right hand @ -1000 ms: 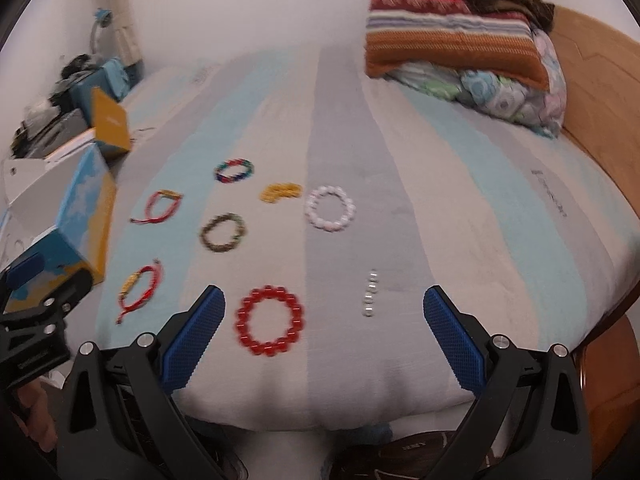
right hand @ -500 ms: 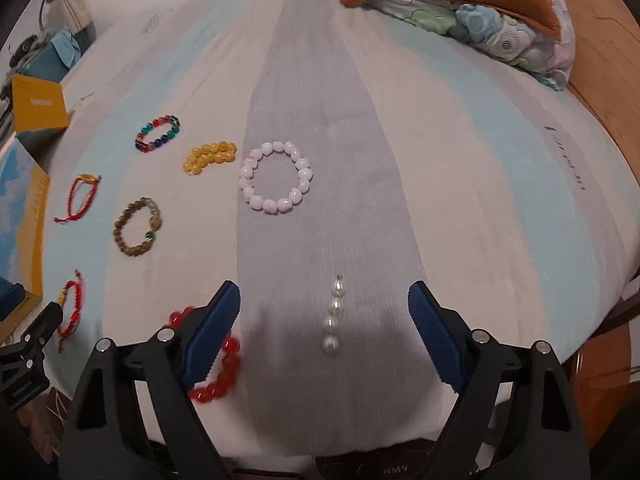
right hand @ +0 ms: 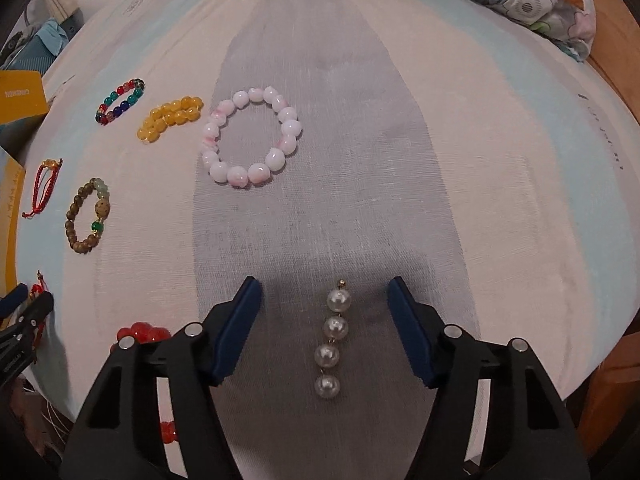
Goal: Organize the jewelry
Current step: 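Grasp the red cord bracelet with the left tool while the right tool grasps the pearl string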
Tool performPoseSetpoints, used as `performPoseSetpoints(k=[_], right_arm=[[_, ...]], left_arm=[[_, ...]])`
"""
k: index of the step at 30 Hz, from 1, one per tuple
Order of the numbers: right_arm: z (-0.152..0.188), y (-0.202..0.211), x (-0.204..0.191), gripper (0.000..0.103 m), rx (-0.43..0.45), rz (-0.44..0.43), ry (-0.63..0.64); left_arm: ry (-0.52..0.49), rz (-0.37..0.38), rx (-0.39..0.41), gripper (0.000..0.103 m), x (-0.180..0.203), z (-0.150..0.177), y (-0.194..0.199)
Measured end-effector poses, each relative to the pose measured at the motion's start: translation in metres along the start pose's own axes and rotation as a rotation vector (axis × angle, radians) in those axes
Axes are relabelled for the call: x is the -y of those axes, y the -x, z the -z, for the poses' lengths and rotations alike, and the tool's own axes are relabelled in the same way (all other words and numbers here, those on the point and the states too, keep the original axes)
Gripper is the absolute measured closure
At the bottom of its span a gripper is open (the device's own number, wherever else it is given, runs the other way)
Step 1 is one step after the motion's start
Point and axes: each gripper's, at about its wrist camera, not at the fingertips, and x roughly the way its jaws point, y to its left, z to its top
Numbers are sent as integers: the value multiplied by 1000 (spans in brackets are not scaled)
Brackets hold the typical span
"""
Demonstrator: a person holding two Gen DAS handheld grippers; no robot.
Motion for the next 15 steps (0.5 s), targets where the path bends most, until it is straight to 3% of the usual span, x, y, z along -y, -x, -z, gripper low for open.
performPoseSetpoints(k=[3,9,14,15], right_arm=[[1,-1,0,51,3,-15,-3],[5,1,1,78,10,-29,-5],[6,0,-5,92,14,-21,4],[3,0,-5,92,14,-20,4]], left_arm=[[-6,-2,5,24,0,1,0],[-13,-9,21,45,0,6,3],[-8,19,23,81,2,11,9],[-7,23,24,84,2,12,9]])
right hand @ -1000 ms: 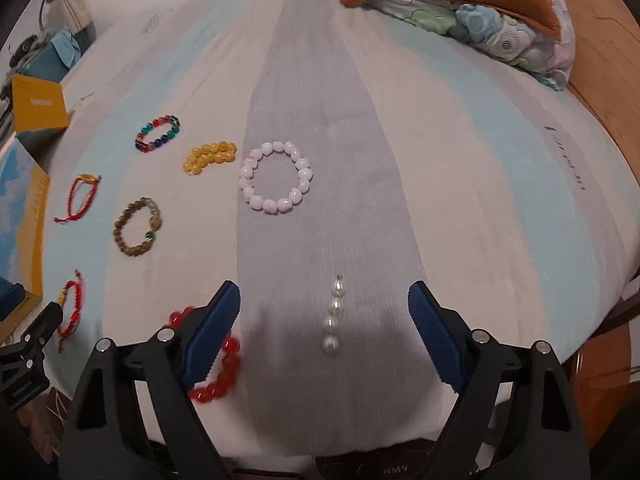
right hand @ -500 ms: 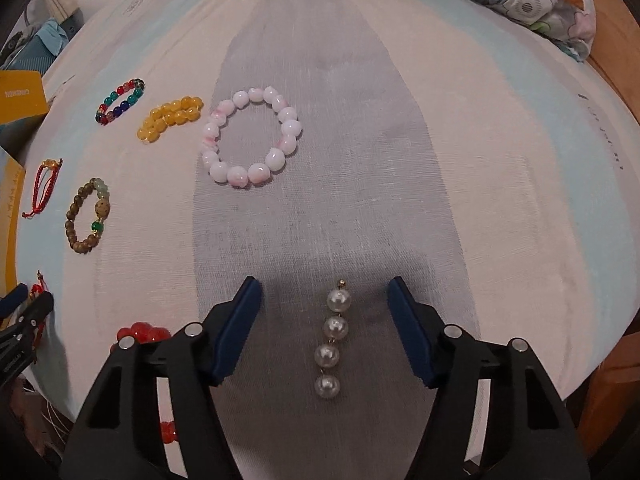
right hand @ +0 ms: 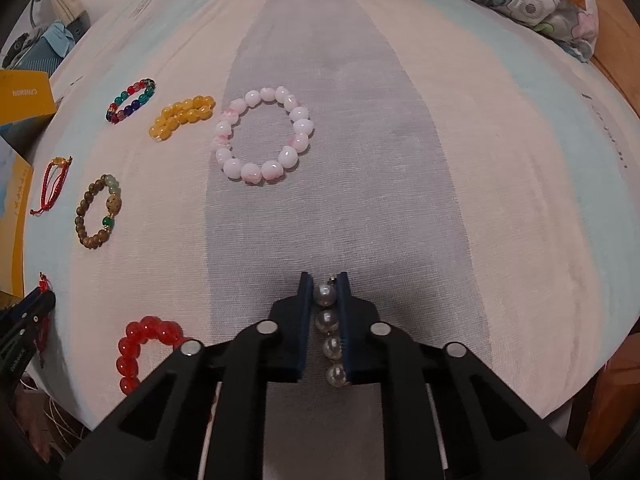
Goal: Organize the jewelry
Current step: 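Grasp the red cord bracelet with the left tool while the right tool grasps the pearl string, then carry both items into the white box and open both tools to release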
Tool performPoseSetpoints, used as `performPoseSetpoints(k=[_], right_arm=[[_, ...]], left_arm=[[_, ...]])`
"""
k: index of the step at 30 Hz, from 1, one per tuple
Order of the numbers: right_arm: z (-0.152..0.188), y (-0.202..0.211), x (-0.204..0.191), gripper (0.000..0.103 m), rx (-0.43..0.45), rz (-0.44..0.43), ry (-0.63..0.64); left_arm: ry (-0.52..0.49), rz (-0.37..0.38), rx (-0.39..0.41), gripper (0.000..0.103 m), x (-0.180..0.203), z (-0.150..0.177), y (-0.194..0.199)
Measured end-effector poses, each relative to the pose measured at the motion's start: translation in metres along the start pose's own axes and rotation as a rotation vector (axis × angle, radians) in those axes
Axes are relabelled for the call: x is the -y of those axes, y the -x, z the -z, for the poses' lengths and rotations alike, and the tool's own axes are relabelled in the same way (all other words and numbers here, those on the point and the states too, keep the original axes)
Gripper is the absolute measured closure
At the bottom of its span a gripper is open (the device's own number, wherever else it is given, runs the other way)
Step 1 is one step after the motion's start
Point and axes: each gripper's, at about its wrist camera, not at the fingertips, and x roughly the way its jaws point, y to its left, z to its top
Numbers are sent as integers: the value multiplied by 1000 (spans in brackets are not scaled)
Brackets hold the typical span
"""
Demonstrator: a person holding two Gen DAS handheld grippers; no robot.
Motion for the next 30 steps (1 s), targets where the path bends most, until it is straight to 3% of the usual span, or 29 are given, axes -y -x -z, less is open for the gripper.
performPoseSetpoints(k=[5,30], right_arm=[[-2,2,3,93,17,-5,-8],[1,67,-8,93,166,-15,-33]], left_arm=[[9,38,17,92,-2,3,4],[-6,93,122,93,0,-10,63]])
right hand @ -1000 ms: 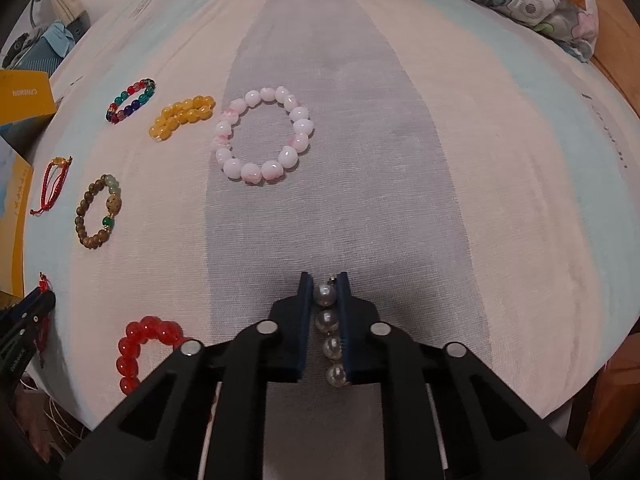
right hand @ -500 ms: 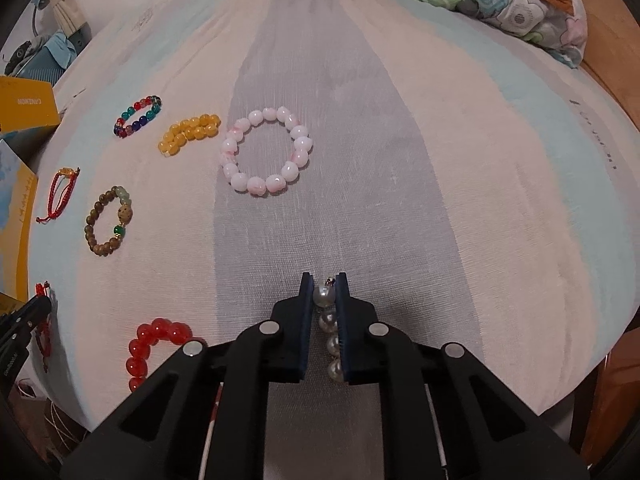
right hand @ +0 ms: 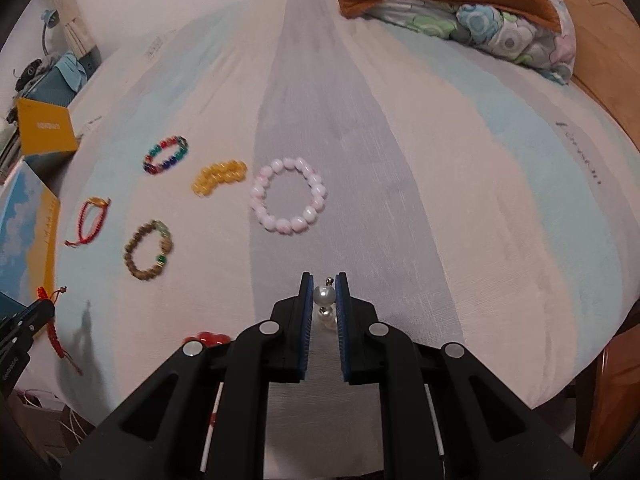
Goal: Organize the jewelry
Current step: 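Carry both items into the white box and open both tools to release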
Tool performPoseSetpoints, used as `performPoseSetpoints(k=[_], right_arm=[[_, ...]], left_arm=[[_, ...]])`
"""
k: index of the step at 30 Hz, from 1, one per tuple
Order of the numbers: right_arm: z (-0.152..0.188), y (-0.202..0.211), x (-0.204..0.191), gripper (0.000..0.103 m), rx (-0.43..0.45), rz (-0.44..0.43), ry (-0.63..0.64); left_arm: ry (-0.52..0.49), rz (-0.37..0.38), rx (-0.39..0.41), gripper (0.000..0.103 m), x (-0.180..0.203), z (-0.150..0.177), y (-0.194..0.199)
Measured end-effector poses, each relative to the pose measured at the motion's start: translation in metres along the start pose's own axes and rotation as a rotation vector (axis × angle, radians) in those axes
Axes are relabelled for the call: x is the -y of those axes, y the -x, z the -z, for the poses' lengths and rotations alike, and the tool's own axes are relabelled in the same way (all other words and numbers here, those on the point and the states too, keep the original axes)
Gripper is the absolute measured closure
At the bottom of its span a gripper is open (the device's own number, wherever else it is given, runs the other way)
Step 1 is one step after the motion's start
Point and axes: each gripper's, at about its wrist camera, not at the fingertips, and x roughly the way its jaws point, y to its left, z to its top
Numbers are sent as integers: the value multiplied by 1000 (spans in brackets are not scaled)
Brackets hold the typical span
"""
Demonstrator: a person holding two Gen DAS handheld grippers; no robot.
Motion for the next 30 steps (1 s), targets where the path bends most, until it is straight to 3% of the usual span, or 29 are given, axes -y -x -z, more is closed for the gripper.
performPoseSetpoints(k=[13,21,30], right_arm=[[-24,44,-49,93,106,-24,27],[-41,69,-123,93,154,-60,123],[-48,93,-225,93,208,-138,240]], left_arm=[[50,-14,96,92,-35,-30,54],[107,-89,182,91,-76,-48,105],[182,-160,217,91,-140,-47,140]])
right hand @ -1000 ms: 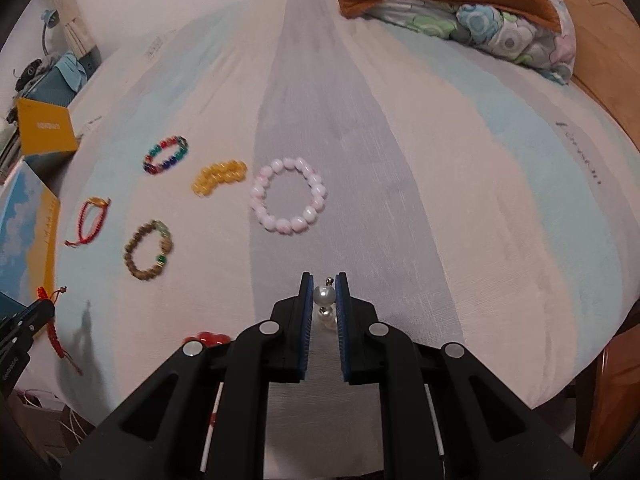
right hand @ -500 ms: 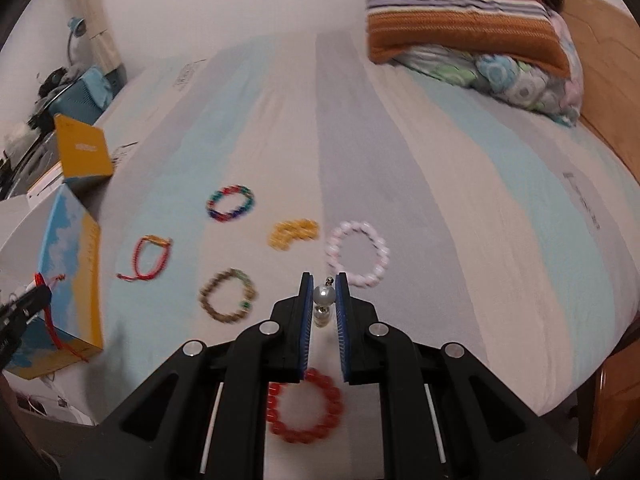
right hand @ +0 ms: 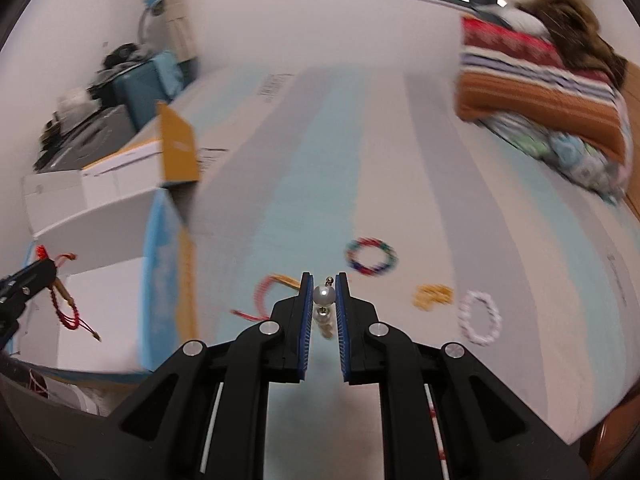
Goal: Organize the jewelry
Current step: 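Carry both items into the white box and open both tools to release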
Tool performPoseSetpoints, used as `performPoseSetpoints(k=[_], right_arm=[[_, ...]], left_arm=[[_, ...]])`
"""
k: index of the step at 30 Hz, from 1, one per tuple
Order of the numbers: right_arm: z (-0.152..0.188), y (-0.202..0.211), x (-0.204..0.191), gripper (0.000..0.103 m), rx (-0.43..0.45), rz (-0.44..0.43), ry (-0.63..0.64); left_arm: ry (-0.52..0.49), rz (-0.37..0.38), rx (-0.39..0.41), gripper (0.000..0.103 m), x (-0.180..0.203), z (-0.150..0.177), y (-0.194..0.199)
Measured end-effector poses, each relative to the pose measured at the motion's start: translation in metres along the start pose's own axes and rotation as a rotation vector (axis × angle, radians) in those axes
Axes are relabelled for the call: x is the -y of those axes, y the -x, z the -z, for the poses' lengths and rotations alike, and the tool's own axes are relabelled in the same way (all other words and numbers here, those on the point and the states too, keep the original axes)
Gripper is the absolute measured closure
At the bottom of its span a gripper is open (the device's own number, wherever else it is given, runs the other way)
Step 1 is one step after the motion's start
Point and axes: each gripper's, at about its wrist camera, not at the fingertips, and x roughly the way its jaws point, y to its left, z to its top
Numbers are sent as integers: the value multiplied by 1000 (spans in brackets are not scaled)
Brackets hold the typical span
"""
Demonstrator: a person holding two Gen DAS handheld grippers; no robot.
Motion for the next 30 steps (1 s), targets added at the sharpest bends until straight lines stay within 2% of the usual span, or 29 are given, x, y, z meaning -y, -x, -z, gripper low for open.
performPoseSetpoints(k=[7,16,21,26,30], right_arm=[[-14,7,-87,93,23,-84,116],[-10,-5,-166,93,-11,-167,208],[6,-35,-199,93,-109,-220,239],[24,-72,-219,93,-233,-203,266],[33,-92,-224,93,-303,-186,267]], left_arm=[[66,-73,-5,91,-56,-2,10],[135,-177,-47,91,-118,8,7],[171,-220,-125,91,-144,26,-18],[191,-250,-218,91,-161,44,-47],[195,-254,-256,91,-168,50,-60]])
